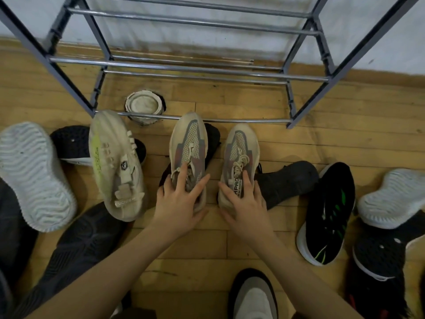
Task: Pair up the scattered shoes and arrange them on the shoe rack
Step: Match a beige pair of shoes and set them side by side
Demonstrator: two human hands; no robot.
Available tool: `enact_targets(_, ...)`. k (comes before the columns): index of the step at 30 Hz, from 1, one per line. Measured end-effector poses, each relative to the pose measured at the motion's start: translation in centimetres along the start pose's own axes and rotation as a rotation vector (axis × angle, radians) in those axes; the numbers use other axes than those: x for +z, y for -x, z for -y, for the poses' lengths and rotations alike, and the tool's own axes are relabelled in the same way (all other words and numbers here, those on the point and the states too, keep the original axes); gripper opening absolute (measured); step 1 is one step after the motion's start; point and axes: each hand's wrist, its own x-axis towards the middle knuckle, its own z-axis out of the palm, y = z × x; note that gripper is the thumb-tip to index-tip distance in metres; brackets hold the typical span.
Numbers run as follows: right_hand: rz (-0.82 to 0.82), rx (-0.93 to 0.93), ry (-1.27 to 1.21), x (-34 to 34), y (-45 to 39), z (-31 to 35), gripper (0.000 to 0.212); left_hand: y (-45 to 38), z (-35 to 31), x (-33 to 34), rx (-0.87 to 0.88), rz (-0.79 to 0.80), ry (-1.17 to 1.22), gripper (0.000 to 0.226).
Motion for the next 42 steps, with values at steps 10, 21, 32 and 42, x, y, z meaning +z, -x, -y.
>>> enact_targets(10,-0.066,-0.016,-0.112,-0.6,-1.0,0.4,0.061,0.3,1.1,-1.5,0.070,-0.134,0.236,0.059)
enact_targets(21,-0.431,-0.192,-0.264,-7.0,-0.6,4.4,0.052,2.0,1.7,-7.8,0.152,-0.461,0.356,0.050)
enact_targets(32,-0.299,-0.259,-0.262,-8.3,-7.5,9.5,0.058,-2.4,9.8,-10.8,0.124,-0.385,0.266,0.055)
enact_targets(42,-0.278,-0.315,-0.307,-8.3,-18.3,9.9,0.055,-10.2,14.9,-9.8,0.103,-0.424,0.259,0.048)
